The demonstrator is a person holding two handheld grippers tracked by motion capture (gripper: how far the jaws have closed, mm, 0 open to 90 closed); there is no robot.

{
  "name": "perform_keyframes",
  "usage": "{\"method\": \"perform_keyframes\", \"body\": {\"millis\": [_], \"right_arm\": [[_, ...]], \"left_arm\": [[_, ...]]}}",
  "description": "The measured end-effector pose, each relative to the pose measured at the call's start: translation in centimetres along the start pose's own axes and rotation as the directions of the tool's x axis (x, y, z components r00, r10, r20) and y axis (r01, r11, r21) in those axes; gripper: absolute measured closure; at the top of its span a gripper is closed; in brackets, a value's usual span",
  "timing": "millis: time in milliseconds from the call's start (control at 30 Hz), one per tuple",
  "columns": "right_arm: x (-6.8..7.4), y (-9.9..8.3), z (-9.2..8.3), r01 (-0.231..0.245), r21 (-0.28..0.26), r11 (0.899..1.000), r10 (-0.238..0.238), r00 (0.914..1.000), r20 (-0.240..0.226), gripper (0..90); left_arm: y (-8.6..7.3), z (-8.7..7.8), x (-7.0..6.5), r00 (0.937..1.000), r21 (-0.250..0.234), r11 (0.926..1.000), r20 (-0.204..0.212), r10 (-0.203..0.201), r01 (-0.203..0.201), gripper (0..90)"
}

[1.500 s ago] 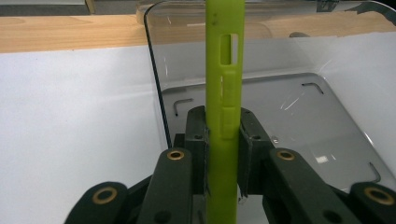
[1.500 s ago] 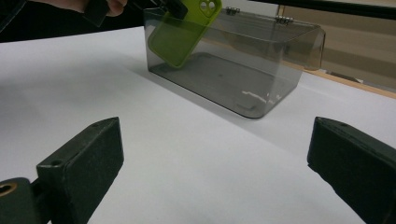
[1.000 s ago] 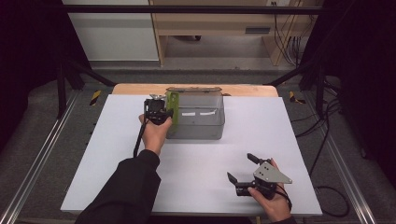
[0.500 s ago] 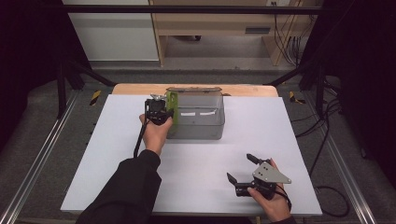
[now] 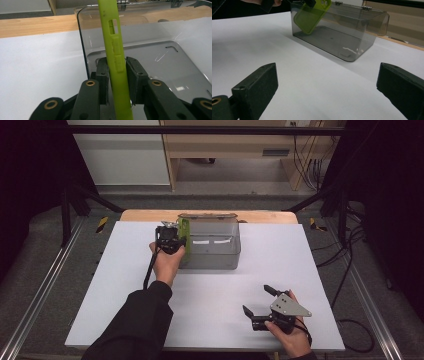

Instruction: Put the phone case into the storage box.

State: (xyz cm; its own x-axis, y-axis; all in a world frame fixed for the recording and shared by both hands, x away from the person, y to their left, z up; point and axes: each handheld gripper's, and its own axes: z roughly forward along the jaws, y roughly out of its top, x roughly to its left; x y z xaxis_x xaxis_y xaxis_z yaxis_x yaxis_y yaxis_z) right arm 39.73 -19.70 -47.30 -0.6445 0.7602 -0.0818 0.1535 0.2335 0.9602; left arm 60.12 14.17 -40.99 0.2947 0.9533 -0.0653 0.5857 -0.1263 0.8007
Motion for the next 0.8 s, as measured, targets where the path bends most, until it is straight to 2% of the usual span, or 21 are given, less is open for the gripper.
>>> {"method": "perform_keyframes", "body": {"millis": [267, 800], "right_arm": [[0.01, 0.0, 0.01, 0.001, 0.002, 1.0, -0.001, 1.0, 0.001, 3.7], [0.01, -0.02, 0.04, 0.001, 0.003, 1.0, -0.001, 1.0, -0.002, 3.7]], "left_arm": [[-0.02, 0.02, -0.08, 0.9999, -0.002, 0.9999, -0.007, 0.012, -0.012, 72.8], [-0.04, 0.12, -0.28, 0.9999, -0.011, 0.9999, -0.012, 0.003, -0.003, 69.4]]}}
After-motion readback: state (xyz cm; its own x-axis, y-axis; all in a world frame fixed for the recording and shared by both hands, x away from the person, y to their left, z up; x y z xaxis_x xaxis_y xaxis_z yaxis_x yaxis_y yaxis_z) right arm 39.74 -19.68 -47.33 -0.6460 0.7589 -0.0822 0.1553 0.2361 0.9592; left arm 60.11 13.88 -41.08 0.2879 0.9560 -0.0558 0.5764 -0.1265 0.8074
